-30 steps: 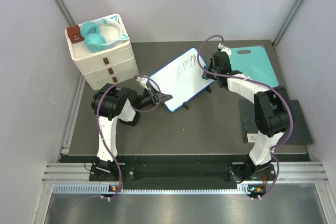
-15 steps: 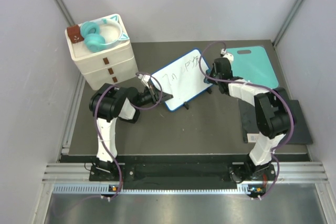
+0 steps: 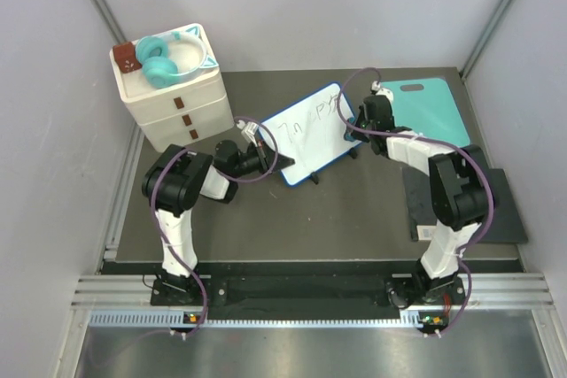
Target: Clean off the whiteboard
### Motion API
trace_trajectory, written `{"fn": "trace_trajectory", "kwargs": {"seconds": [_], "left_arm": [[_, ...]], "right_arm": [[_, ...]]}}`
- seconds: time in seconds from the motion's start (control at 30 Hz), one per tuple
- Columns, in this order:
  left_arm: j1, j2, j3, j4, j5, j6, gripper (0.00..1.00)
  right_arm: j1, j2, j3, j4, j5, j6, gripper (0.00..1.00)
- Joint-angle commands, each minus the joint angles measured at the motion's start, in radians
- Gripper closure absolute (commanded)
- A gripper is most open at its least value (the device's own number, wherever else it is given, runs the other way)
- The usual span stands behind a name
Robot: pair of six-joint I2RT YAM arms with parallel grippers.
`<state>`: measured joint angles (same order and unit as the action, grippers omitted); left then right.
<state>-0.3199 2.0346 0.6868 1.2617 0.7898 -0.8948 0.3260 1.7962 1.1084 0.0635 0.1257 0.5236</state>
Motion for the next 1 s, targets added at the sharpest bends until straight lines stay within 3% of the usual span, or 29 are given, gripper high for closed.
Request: {"fn": "trace_trajectory", "kwargs": {"seconds": [0.0, 0.1, 0.3, 0.77, 0.97], "left_arm": [[-0.067, -0.100, 0.046, -0.147, 0.014, 0.175, 1.00], [-0.090, -0.114, 0.049, -0.220, -0.001, 0.249, 1.00], [-0.093, -0.100, 0.005, -0.194, -0.009, 0.269, 1.00], [-0.113, -0.120, -0.017, -0.260, 0.026, 0.362, 1.00], [-0.142, -0.155, 0.009, -0.383, 0.011, 0.442, 1.00]], "right_arm": [[-0.004, 0.041, 0.067, 0.025, -0.098, -0.030, 1.00], [-0.004, 0.049, 0.062, 0.056, -0.118, -0.034, 1.00], [-0.005, 0.077, 0.088, 0.097, -0.159, -0.048, 1.00], [-0.007, 0.189, 0.343, 0.067, -0.262, -0.119, 1.00], [-0.007, 0.258, 0.455, 0.027, -0.400, -0.122, 1.00]]}}
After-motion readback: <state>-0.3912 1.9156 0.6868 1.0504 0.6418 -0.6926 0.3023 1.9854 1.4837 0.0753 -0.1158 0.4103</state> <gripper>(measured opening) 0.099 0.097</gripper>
